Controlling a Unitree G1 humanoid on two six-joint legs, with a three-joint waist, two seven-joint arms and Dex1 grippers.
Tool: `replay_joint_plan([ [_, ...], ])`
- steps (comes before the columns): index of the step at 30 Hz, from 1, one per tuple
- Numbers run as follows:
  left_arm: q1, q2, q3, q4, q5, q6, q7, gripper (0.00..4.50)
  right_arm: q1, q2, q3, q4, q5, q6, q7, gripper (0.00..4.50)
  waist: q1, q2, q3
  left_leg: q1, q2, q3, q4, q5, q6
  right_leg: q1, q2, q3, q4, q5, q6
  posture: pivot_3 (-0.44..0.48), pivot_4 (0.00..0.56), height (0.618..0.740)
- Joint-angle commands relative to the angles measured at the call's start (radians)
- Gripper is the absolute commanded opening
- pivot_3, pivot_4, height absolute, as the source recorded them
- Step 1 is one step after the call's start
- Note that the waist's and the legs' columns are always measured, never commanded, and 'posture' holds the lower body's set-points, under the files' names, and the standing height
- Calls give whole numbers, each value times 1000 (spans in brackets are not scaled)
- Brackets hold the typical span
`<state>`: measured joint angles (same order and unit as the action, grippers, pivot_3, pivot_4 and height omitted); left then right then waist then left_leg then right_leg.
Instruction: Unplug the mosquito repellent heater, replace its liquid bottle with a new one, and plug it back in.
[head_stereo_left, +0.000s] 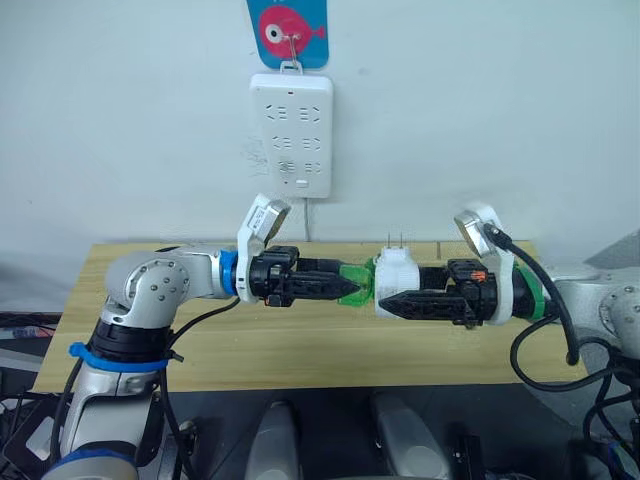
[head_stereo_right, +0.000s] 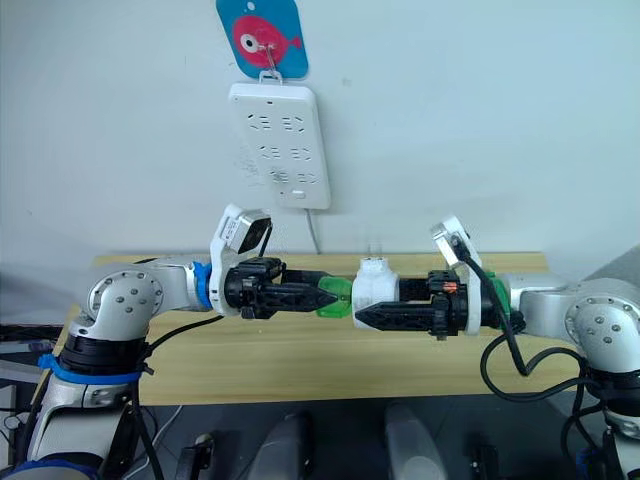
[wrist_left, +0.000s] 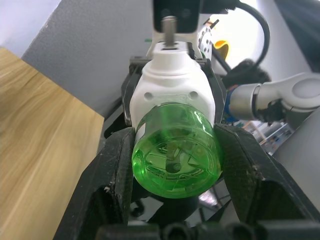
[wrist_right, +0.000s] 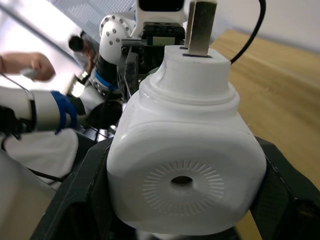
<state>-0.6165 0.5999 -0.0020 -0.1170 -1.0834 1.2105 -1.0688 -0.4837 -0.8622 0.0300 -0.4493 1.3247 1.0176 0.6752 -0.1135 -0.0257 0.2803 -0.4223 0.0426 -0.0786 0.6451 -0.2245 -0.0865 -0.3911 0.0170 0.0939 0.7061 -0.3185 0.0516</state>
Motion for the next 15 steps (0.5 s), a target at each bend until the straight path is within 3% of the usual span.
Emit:
replay_joint_plan([
  [1, -9, 9, 36, 12, -31, 29, 3, 2247, -20, -21, 6, -78, -152, -107, 152, 3088, 0, 0, 0, 0, 0, 0, 0, 0, 0, 0, 0, 0, 0, 0, 0, -179, 232, 729],
  [10, -16, 7, 51, 28, -45, 47, 14, 2247, 6, -48, 72, -121, -437, -270, 339, 3087, 0, 0, 0, 0, 0, 0, 0, 0, 0, 0, 0, -1, 0, 0, 0, -179, 233, 729],
  [15, -14, 2, 56, 27, -43, 44, 16, 2247, 21, -31, 77, -117, -487, -311, 364, 3087, 1, 0, 0, 0, 0, 0, 0, 0, 0, 0, -1, 0, 0, 0, 0, -179, 233, 729],
])
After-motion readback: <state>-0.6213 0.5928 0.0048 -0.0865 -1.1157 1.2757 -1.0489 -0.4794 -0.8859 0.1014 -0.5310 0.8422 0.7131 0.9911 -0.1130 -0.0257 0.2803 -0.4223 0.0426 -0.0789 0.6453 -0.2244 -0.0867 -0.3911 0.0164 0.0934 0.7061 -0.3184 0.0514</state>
